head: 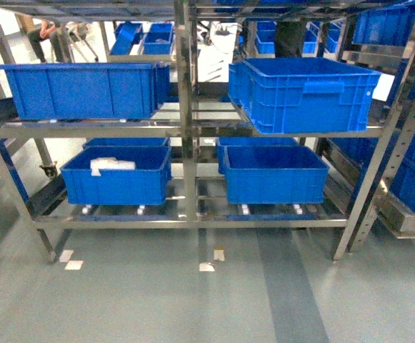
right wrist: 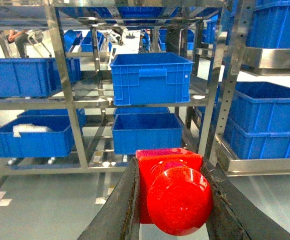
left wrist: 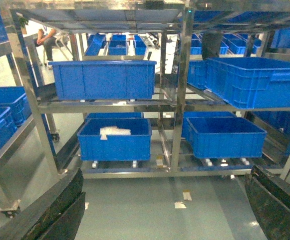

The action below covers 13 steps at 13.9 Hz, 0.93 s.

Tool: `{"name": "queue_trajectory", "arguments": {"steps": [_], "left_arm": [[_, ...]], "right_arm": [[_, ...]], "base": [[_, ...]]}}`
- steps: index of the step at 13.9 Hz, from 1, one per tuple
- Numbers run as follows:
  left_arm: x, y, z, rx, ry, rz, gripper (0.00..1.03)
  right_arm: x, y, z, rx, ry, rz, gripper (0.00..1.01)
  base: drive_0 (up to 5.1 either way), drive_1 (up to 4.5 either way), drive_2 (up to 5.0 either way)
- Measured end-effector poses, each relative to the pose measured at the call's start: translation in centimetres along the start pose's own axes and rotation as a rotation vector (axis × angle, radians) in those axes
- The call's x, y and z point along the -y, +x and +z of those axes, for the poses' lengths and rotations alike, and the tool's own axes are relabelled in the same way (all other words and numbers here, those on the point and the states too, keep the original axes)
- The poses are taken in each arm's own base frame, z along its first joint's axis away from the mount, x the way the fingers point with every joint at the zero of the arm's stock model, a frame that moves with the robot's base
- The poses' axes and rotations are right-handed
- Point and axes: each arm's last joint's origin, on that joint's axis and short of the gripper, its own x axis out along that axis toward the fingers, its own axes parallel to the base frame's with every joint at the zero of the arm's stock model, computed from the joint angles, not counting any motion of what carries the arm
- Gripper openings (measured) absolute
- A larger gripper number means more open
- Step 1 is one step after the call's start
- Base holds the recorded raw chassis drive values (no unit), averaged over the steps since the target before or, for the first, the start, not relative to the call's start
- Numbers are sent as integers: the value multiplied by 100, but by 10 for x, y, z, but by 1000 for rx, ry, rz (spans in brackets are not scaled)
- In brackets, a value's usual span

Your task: Pick red block from blue box to shelf

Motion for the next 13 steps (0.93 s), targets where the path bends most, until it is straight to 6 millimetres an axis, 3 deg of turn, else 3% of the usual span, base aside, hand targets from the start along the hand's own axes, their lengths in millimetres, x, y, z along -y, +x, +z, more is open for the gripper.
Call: {"name": "queue_trajectory", "arguments": {"steps": [13], "left_arm": [[0, 0, 0, 0, 0, 1, 98]], "right_arm": [[0, 0, 0, -2, 0, 0, 26]], "base": [[18, 381, -412]]}}
